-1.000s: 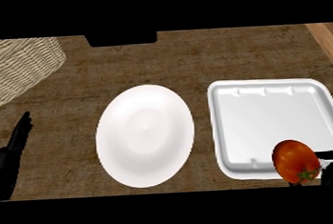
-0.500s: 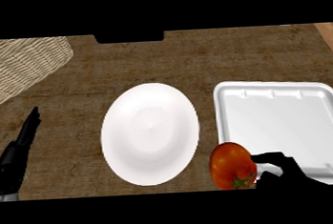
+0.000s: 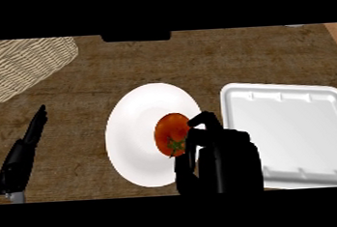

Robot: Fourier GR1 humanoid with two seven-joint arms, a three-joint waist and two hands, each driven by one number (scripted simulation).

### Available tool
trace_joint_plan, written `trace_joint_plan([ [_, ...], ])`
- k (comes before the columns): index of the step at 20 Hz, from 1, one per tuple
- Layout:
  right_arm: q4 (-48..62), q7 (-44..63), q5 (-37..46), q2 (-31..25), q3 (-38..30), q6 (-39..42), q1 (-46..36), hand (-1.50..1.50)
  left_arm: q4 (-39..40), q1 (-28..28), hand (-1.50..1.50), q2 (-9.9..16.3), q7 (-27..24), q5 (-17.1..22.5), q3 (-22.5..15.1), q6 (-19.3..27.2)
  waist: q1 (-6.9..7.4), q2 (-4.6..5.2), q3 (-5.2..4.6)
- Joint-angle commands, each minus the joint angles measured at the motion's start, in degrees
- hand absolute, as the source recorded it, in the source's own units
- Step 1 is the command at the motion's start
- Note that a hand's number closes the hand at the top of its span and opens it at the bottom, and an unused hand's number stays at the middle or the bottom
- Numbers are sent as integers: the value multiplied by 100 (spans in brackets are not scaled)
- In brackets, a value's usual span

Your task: Pick the tomato from the tray and place it in the plate

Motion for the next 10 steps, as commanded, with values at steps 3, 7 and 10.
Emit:
trace_joint_plan([
  [3, 1618, 1168, -1111, 103, -78, -655, -1063, 150, -62, -89, 0, 41, 134, -44, -34, -100, 94, 13, 6],
  [7, 2461, 1036, -1764, 104, -329, -1094, -1613, 150, -12, -237, 0, -218, 277, -214, -168, 129, 69, 19, 8],
  [10, 3351, 650, -2018, 105, -236, -1870, -1675, 150, -224, 167, 0, -269, -11, -264, -206, 176, 149, 21, 11],
])
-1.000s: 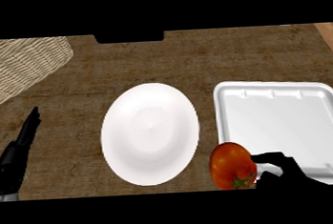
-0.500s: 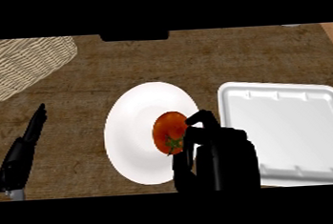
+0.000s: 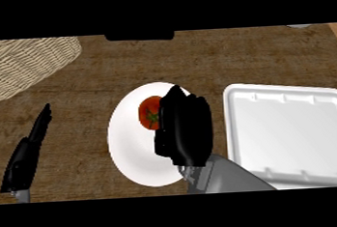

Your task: Pick the tomato from the tray and place it in the plate

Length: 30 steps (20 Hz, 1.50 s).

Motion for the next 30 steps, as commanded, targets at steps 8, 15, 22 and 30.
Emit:
trace_joint_plan([
  [8, 1809, 554, -1146, 49, -255, -2422, -237, -150, -78, -37, 0, 26, -27, -67, -46, -96, 81, 12, 8],
  [15, 2197, 173, -1183, 49, -27, -3956, -491, -150, 18, -65, 0, 175, 44, 25, 166, -203, 0, -10, 8],
  [22, 1699, 392, -309, 49, -535, -4972, 47, -150, -109, 260, 0, -125, 0, -121, 109, 142, -288, -98, 5],
  [30, -213, -503, -139, -15, -748, -5624, 1816, -150, -84, 465, 0, -2, -141, 30, 344, -1, -397, -84, 8],
])
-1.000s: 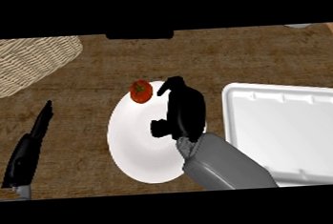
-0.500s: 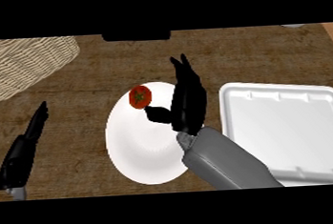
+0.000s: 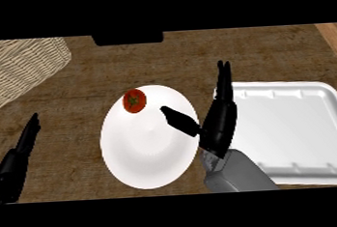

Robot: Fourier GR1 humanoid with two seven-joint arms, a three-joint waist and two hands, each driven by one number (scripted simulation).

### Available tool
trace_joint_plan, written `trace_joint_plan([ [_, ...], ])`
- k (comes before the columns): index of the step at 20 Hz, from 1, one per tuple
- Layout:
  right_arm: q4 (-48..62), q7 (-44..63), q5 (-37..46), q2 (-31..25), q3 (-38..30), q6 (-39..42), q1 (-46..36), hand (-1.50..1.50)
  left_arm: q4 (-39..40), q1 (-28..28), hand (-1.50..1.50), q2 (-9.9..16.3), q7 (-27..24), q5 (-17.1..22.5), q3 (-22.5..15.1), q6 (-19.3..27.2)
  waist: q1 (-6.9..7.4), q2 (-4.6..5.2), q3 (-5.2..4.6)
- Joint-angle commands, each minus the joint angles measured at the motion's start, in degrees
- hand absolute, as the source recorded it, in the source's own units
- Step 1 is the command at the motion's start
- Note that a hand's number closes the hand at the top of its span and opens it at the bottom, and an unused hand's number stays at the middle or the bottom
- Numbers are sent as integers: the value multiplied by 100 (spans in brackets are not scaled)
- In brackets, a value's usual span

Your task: Pick the tomato from the tray and place it in the plate

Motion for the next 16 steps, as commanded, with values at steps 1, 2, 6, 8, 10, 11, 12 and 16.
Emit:
trace_joint_plan([
  [1, -1351, -218, -138, -441, 98, -603, 1031, -150, -228, -168, 0, 64, 364, 27, 85, -2, -78, 0, 6],
  [2, -1379, -547, -389, -680, 183, -975, 1364, -150, -98, -21, 0, -28, 136, -96, -44, 17, -24, 26, 6],
  [6, -2594, -1054, -771, -1572, 560, -931, 2343, -150, 65, -412, 0, -123, 334, -205, -90, 69, -38, 30, 3],
  [8, -2670, -1425, -902, -1977, 729, -1292, 2979, -150, -290, 108, 0, -248, 128, -199, -175, 48, 29, 28, 4],
  [10, -2800, -1897, -1321, -2432, 828, -1635, 3205, -150, -151, -205, 0, -100, 255, -54, 15, -127, 33, 38, 5],
  [11, -3374, -1730, -1672, -2844, 489, -1306, 3198, -150, 22, 3, 0, 112, -147, 148, 274, -345, 36, 34, 2],
  [12, -3205, -2042, -1851, -2888, 624, -1526, 3345, -150, -18, -91, 0, -66, 6, -159, 142, -54, 47, 39, 3],
  [16, -3223, -2963, -2961, -3539, 726, -2285, 3696, -150, -149, -55, 0, -174, 113, -143, 62, -101, 44, 36, 13],
])
